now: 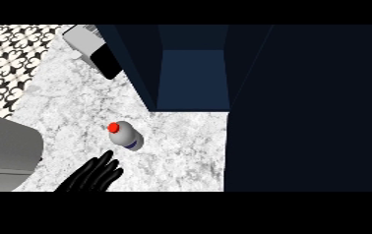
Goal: Pick up the bottled water, place it into the cabinet and close the cabinet
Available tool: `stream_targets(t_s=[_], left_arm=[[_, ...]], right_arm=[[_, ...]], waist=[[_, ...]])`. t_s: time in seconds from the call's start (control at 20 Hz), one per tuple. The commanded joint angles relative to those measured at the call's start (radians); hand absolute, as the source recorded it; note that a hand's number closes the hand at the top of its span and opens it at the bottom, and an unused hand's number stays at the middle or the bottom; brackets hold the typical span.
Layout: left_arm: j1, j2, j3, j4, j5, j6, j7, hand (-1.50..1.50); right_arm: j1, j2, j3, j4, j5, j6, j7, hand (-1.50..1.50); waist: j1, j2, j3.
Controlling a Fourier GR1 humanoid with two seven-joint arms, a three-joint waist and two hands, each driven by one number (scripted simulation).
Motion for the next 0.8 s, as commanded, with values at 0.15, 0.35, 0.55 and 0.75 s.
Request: stream_targets(t_s=[0.15, 0.35, 0.55, 0.75], left_arm=[[0.094, 0.05, 0.044, -0.248, 0.111, 0.01, 0.055, -1.5], [0.056, 0.026, 0.052, -0.234, 0.08, 0.058, 0.057, -1.5], [0.108, 0.019, 0.101, -0.18, 0.09, 0.027, -0.02, -1.5], [0.058, 0.01, 0.16, -0.172, 0.091, 0.074, -0.006, -1.5]], right_arm=[[0.026, -0.02, -0.07, -0.142, -0.167, -0.009, 0.082, -1.5], [0.045, 0.01, -0.035, -0.183, -0.161, -0.017, 0.087, -1.5], [0.12, 0.021, -0.045, -0.188, -0.172, 0.021, 0.059, -1.5], [0.111, -0.002, -0.083, -0.182, -0.199, 0.035, 0.058, -1.5]], waist=[[0.009, -0.002, 0.0], [-0.002, -0.002, 0.0], [-0.002, -0.004, -0.001], [-0.006, 0.0, 0.0]])
